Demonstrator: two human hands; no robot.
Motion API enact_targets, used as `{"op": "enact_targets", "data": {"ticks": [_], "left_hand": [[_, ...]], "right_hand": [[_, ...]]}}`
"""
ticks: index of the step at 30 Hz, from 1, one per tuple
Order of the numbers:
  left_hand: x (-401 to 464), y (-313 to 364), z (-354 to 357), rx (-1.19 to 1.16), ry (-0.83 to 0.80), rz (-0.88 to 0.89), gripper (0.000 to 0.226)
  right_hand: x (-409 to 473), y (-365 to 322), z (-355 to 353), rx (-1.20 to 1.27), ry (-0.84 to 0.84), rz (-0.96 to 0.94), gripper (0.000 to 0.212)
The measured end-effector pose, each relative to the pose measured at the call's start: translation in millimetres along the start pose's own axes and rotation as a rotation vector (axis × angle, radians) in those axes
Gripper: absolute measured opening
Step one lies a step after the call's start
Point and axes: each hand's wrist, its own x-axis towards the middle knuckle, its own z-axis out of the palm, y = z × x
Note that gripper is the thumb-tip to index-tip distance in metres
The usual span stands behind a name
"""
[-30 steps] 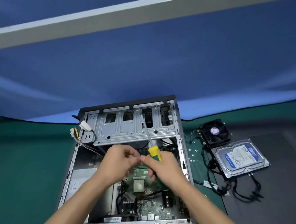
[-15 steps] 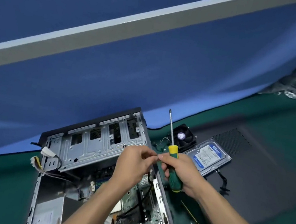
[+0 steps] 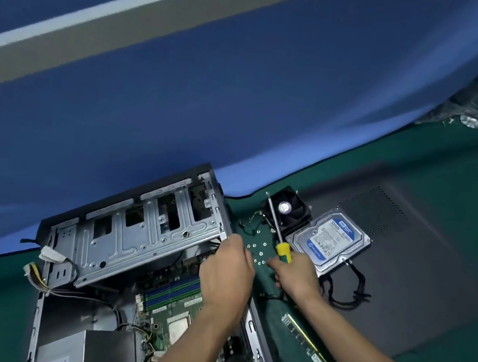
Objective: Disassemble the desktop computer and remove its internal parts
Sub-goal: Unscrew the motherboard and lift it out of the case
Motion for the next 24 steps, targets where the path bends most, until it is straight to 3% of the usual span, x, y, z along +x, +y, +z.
{"op": "enact_targets", "data": {"ticks": [4, 8, 24], "left_hand": [[-0.9, 0.7, 4.9, -0.065, 0.066, -0.076, 0.023], [-0.2, -0.8, 8.4, -0.055, 0.022, -0.086, 0.021], [4.0, -1.7, 10.7, -0.021, -0.002, -0.075, 0.021]], "right_hand": [[11.1, -2.2, 24.3, -0.300, 0.060, -0.015, 0.030], [20.7, 2.2, 33.5, -0.429, 0.105, -0.014, 0.037], [32.7, 14.7, 52.3, -0.561, 0.084, -0.106, 0.024]]}}
